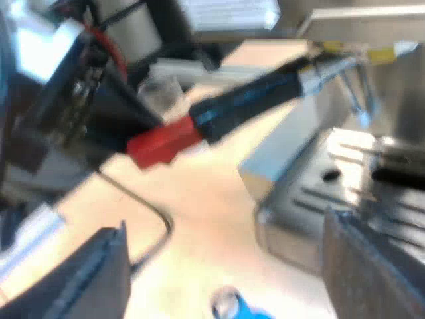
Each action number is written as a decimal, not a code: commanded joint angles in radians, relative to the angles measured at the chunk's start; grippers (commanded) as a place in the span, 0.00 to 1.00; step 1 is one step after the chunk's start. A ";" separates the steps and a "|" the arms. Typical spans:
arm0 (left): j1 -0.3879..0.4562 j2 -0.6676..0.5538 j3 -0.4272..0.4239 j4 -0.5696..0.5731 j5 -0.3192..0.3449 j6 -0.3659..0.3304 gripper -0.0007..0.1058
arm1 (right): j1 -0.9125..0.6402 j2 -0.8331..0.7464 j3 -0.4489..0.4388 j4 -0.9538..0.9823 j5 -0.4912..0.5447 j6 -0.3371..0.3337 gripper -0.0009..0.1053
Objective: Put the handle in the coffee machine
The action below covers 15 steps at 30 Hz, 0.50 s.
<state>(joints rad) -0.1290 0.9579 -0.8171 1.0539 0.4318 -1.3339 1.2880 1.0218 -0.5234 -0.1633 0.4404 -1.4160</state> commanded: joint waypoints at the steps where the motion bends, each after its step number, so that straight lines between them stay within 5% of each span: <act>1: -0.026 -0.013 0.016 0.003 0.006 -0.033 0.01 | -0.002 -0.118 -0.003 0.274 -0.043 0.007 0.63; 3: -0.060 -0.020 0.030 0.003 0.004 -0.038 0.01 | -0.002 -0.180 -0.003 0.328 -0.061 0.007 0.63; 8: -0.156 -0.023 0.032 -0.023 -0.121 -0.049 0.01 | -0.002 -0.288 -0.016 0.480 -0.064 0.018 0.63; 15: -0.250 -0.023 0.032 -0.090 -0.122 -0.083 0.01 | -0.002 -0.310 -0.038 0.557 -0.064 0.050 0.63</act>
<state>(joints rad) -0.3580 0.9412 -0.7889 0.9828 0.2379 -1.4076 1.2898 0.7189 -0.5469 0.3734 0.3810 -1.3721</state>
